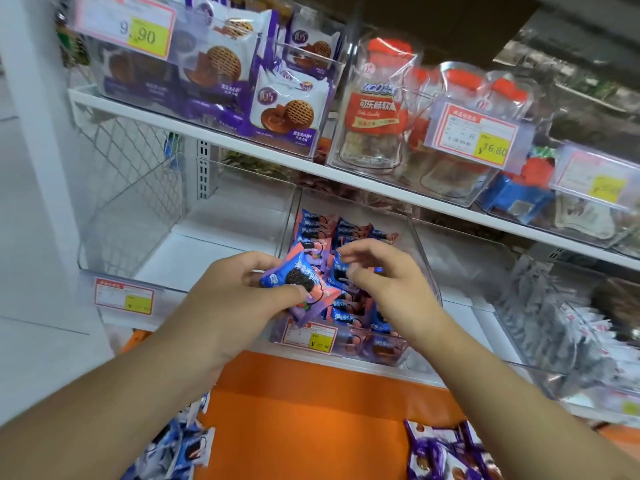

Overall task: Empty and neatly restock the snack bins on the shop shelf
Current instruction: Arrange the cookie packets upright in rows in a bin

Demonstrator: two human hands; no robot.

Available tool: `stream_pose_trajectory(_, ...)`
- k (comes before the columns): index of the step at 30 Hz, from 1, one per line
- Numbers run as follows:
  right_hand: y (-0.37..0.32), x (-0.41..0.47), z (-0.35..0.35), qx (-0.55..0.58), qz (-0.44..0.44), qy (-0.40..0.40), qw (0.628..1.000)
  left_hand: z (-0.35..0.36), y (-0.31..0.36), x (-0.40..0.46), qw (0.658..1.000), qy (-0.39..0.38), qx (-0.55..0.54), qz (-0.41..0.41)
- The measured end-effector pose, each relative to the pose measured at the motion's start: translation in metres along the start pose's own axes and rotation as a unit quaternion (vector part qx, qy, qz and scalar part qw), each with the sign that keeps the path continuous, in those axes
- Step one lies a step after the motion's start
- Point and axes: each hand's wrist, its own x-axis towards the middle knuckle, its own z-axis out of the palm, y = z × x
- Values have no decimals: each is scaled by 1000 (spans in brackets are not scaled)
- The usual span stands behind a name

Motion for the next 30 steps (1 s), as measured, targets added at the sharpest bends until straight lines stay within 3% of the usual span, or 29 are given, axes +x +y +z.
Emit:
stream_pose_trajectory(2, -16, -18, 5, 102, -22, -48, 993, 5, -2, -1, 1000, 2, -20, 10)
stream_pose_trajectory(5, -22, -28, 14, 44, -43, -22, 998, 14, -3, -3, 998, 23, -5, 50)
stream_pose_trajectory(8, -15, -23, 8, 29, -35, 26, 999, 18, -1, -6, 983, 64, 119, 121)
stream_pose_trajectory(12, 12, -9, -8, -99, 12, 77, 992, 5, -5, 2, 912, 63, 345, 210)
stream_pose_trajectory(16, 32, 7, -8, -238, 1, 61, 969, -5, -21, 13, 864, 9, 468, 184)
stream_pose_trajectory(21, 51, 31, 1, -380, -56, 41, 923, -5, -26, 17, 864, 4, 466, 188)
stream_pose_trajectory(30, 59, 39, 5, -418, -34, 34, 907, -8, -31, 22, 877, 4, 432, 208)
